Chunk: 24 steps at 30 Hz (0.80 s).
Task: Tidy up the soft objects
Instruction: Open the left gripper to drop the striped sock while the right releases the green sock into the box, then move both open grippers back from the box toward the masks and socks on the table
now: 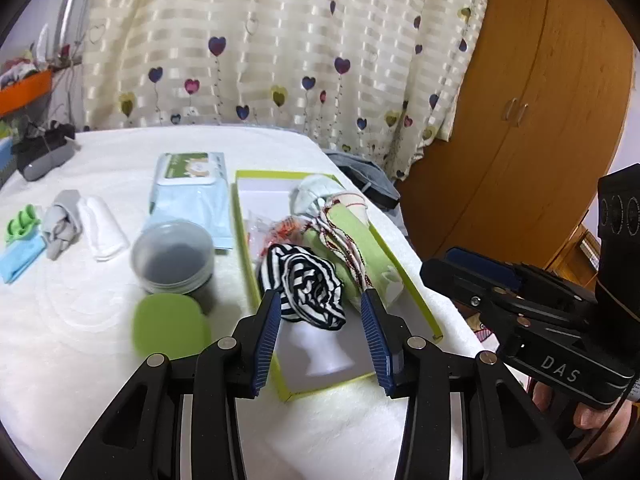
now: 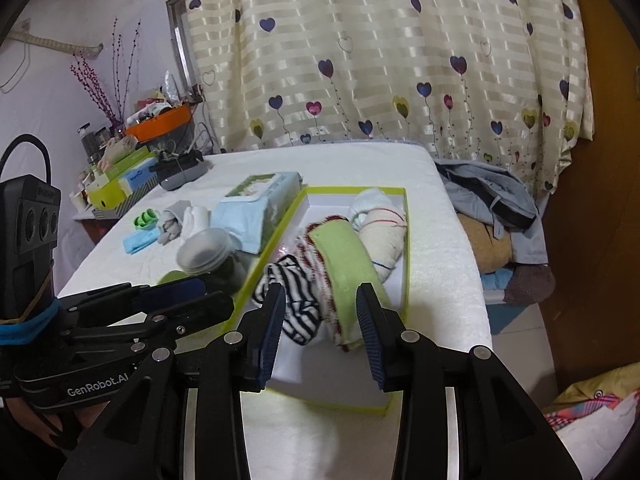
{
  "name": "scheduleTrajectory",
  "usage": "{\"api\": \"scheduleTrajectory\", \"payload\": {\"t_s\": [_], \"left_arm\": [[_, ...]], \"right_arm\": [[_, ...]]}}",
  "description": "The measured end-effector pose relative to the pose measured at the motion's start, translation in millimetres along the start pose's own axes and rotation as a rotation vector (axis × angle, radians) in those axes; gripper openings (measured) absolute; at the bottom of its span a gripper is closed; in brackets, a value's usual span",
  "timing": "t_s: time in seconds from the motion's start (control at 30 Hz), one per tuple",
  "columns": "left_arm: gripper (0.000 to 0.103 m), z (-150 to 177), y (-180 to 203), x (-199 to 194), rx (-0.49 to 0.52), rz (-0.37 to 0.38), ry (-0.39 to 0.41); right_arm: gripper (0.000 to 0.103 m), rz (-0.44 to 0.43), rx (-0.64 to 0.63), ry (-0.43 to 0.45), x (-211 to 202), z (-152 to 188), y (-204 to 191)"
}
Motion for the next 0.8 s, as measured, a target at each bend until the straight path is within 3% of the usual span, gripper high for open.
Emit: {"api": "scheduleTrajectory", "payload": {"t_s": [0.43,0.47,0.57,0.8], "left_arm": [[0.040,2,-28,-36,-0.029,-0.053,0.055],[0.040,3,-29,-36,-0.030,-0.057,0.057],[0.040,3,-34,-38,-0.038,-0.075,0.059],[0.040,7,-48,-43,-0.060,-0.099,0.061]], "right_arm": [[0.039,-0.019,-0.053,0.021,-14,-2,-40],[0.040,-0.020,-0.056,0.021,-14,-2,-42],[0.055,-0.020,-0.059,0.022,-14,-2,-46],[0.055,-0.038,-0.071,0.020,-13,-2,-54]]}}
Point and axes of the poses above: each gripper's, at about its wrist camera, not at the fingertips, and x roughly the way its jaws point, y to its right, z to its underside, the point moved 9 cm from there along x, roughly the way its jaws point, and after that the axes turned 7 degrees about -z, right-handed, at the moved point
